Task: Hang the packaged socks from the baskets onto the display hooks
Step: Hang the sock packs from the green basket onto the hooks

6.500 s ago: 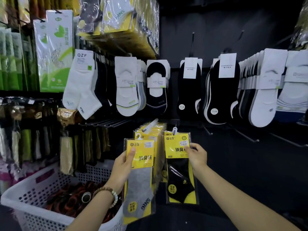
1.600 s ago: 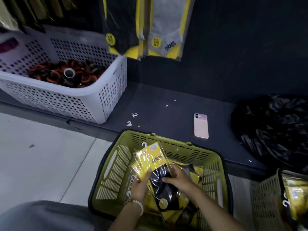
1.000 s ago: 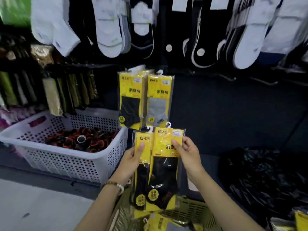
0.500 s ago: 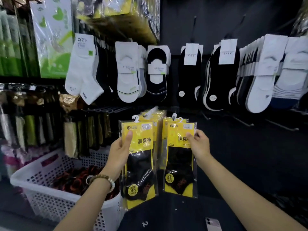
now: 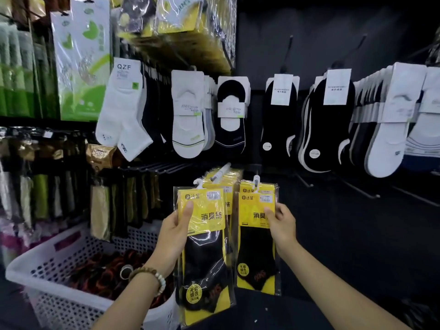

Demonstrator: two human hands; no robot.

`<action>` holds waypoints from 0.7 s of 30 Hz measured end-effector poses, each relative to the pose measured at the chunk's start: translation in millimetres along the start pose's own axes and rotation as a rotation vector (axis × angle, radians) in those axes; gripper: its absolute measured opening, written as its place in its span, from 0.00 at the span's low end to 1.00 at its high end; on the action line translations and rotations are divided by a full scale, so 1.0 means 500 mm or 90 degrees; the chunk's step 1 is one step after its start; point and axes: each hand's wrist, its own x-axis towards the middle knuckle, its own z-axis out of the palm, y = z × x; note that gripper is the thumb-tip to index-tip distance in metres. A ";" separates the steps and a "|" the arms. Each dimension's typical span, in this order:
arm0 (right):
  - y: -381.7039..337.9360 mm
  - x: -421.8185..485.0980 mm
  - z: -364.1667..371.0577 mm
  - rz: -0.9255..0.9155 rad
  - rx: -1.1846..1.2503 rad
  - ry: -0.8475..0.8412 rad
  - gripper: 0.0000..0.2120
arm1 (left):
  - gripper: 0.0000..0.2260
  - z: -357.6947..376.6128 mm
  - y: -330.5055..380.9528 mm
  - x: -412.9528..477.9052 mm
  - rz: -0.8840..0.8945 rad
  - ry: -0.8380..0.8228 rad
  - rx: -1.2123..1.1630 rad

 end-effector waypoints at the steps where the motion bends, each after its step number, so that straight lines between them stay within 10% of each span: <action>1: 0.003 -0.007 -0.011 -0.002 0.010 0.008 0.05 | 0.19 -0.001 -0.003 0.002 -0.009 0.005 -0.003; 9: -0.026 0.002 -0.027 -0.107 -0.020 -0.016 0.04 | 0.14 0.017 -0.011 0.008 -0.006 0.017 -0.002; 21: 0.017 0.091 0.012 0.074 -0.102 0.179 0.11 | 0.22 0.021 -0.023 0.005 -0.030 0.004 -0.008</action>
